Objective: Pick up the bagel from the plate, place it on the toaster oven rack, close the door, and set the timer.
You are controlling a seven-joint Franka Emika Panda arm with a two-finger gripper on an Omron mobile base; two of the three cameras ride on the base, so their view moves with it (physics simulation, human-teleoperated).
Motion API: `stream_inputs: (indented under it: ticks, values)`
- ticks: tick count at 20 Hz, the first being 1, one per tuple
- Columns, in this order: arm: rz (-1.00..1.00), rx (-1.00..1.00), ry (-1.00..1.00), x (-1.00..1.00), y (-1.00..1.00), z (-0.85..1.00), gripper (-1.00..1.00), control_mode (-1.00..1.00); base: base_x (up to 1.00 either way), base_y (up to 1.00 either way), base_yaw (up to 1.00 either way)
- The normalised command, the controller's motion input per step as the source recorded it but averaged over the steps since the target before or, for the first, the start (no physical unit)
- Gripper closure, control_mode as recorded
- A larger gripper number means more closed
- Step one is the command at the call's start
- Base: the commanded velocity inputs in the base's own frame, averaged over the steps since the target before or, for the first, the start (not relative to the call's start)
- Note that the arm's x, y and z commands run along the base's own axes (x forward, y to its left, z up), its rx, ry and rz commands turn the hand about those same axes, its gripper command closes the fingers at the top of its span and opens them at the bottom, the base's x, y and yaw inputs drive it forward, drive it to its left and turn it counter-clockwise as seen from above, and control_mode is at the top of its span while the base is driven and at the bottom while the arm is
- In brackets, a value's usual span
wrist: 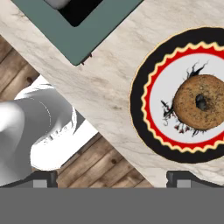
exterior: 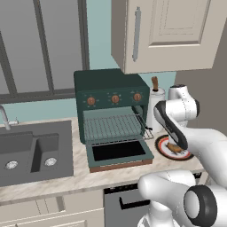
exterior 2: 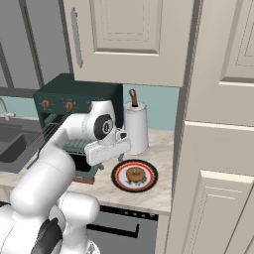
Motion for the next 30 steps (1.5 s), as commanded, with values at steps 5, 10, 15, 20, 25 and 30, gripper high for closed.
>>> stream_inputs:
  ticks: [5, 10, 15, 20, 25, 30]
  values:
    - [0.08, -0.04, -0.04, 0.16, -0.32, -0.42, -1.0, -1.0, 0.0, 0.0, 0.0]
    - [0.05, -0.06, -0.08, 0.26, -0.07, -0.38, -1.0, -1.0, 0.0, 0.0, 0.0]
    - [0.0, -0.03, -0.05, 0.29, 0.0, -0.22, -1.0, -1.0, 0.0, 0.0, 0.0]
    - [-0.02, 0.0, -0.03, 0.29, 0.0, -0.18, -1.0, -1.0, 0.0, 0.0, 0.0]
    - [-0.09, -0.02, -0.05, 0.19, -0.06, -0.18, -1.0, -1.0, 0.0, 0.0, 0.0]
    - [-0.11, -0.06, -0.09, 0.07, -0.08, -0.18, -1.0, -1.0, 0.0, 0.0, 0.0]
